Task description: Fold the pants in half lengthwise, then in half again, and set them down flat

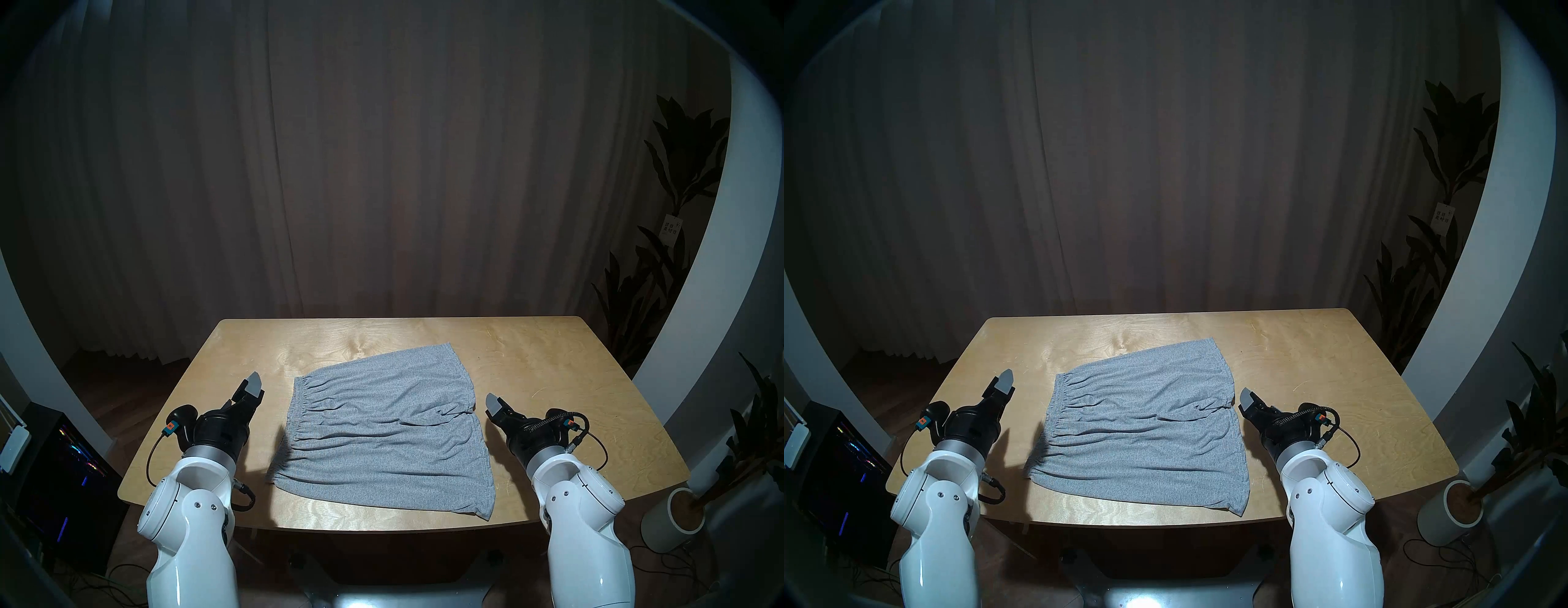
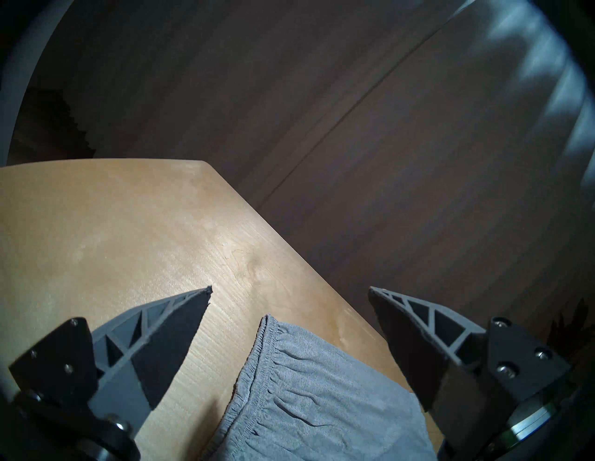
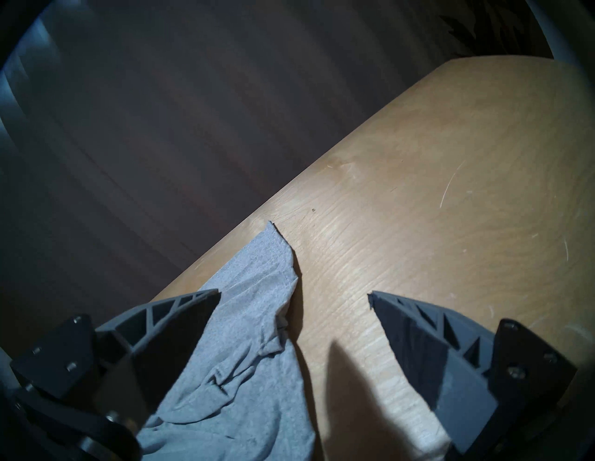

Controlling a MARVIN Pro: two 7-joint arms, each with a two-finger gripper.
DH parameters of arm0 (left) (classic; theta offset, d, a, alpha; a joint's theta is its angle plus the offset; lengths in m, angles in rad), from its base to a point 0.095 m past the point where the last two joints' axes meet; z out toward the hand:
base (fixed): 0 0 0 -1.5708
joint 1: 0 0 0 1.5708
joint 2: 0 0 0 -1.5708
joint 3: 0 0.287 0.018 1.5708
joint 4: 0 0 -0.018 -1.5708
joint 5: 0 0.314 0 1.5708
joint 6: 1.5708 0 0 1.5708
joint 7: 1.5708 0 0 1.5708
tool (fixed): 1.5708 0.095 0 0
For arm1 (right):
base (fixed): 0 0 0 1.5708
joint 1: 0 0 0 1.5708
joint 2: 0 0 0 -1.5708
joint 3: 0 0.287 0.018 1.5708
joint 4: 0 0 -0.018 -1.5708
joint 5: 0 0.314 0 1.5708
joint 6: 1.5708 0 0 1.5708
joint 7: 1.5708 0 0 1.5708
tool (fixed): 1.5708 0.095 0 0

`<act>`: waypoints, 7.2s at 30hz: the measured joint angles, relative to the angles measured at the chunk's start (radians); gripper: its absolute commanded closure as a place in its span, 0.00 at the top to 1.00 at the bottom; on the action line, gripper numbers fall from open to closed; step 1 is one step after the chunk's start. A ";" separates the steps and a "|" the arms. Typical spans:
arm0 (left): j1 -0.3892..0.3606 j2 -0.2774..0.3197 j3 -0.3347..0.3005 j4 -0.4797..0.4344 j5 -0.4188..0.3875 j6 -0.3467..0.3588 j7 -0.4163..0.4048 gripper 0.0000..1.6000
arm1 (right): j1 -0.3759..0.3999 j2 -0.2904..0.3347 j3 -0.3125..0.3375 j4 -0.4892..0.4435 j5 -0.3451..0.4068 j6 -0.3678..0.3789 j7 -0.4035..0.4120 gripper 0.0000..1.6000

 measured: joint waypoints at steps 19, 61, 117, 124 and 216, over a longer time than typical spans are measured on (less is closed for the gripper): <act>0.028 -0.027 -0.077 -0.083 -0.244 0.257 0.082 1.00 | -0.035 -0.025 0.112 -0.108 0.284 0.321 0.014 1.00; 0.095 -0.010 -0.237 -0.104 -0.444 0.589 0.276 1.00 | -0.136 -0.119 0.296 -0.202 0.770 0.540 -0.303 1.00; 0.073 0.270 -0.121 0.050 -0.652 0.605 0.370 1.00 | -0.134 -0.104 0.191 -0.243 1.197 0.433 -0.964 1.00; 0.076 0.337 -0.087 0.074 -0.693 0.605 0.346 1.00 | -0.120 -0.094 0.170 -0.241 1.274 0.382 -1.060 1.00; -0.143 0.831 0.268 0.406 -0.949 0.607 0.148 0.00 | 0.088 0.405 -0.044 -0.041 1.720 0.184 -1.327 0.00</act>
